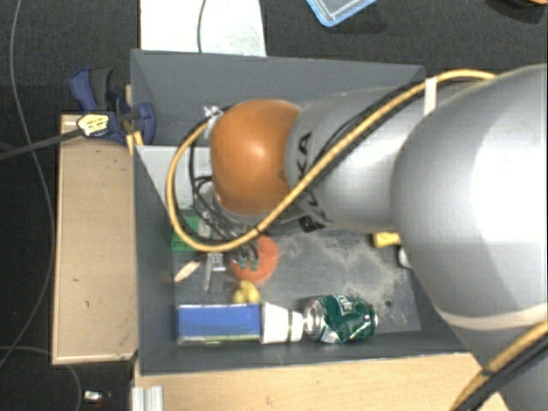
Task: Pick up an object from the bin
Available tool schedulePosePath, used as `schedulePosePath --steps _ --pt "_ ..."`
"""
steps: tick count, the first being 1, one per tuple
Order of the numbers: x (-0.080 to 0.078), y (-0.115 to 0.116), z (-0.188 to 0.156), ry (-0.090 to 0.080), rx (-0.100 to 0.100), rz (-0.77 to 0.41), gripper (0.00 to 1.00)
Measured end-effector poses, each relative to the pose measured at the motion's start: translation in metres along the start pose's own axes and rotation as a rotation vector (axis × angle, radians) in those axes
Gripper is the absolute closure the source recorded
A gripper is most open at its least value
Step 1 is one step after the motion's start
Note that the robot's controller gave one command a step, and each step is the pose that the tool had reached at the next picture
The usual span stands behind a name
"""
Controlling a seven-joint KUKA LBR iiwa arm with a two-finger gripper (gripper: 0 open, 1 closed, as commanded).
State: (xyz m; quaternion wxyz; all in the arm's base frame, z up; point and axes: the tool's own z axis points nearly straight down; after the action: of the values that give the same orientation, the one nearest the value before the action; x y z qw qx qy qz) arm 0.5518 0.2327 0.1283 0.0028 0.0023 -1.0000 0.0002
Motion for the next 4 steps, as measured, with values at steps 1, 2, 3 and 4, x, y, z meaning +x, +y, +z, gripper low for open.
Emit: schedulePosePath --steps 1,2,3,4 --pt "-0.002 -0.001 -0.004 -0.007 -0.002 0.006 0.0" --pt "-0.008 -0.046 0.027 -0.016 -0.006 -0.091 0.0" --pt "-0.01 -0.088 0.033 -0.011 -0.005 -0.039 0.0" --pt "-0.01 -0.081 0.047 -0.02 -0.002 -0.132 0.0"
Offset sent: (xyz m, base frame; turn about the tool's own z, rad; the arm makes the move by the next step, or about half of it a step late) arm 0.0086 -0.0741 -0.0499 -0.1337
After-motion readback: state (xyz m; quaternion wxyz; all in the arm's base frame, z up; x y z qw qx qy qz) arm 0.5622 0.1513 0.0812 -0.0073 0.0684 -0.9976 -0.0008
